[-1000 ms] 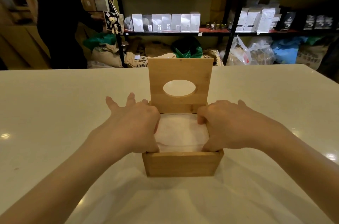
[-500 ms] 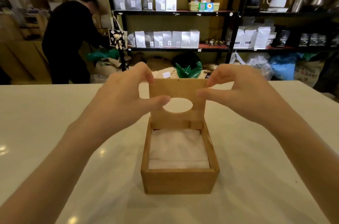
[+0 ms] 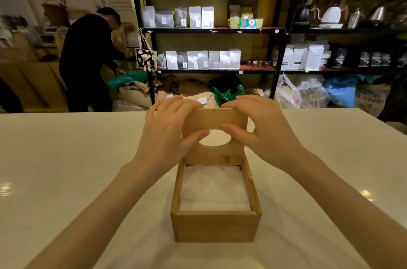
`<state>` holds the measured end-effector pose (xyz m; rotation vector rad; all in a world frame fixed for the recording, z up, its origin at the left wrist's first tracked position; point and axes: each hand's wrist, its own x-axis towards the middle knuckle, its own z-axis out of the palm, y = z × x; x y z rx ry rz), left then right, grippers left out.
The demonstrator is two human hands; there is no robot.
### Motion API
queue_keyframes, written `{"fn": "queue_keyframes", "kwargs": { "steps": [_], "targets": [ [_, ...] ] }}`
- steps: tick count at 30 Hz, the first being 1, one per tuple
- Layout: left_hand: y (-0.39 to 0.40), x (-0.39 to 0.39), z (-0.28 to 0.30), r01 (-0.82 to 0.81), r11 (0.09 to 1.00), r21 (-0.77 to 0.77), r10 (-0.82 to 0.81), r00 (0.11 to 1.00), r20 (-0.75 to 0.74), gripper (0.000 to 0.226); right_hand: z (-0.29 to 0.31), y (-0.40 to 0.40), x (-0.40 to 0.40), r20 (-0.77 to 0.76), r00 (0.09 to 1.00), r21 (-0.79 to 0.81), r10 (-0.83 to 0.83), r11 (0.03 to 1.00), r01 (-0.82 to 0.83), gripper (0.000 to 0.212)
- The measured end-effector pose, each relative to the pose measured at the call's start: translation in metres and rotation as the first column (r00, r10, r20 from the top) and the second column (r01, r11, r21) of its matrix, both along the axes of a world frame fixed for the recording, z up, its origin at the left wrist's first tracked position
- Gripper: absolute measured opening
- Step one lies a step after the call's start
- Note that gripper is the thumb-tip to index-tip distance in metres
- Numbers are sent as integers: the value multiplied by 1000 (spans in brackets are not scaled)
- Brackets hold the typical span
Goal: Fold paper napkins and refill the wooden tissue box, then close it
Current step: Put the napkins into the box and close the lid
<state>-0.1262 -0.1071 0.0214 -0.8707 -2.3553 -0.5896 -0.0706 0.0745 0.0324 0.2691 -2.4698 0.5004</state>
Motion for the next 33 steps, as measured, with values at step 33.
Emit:
{"fn": "queue_keyframes", "kwargs": {
  "steps": [33],
  "targets": [
    [-34,79,-69,198,979,57,-196,980,-35,38,-74,-5,79,33,986,92,161,982,-163,39]
  ]
}}
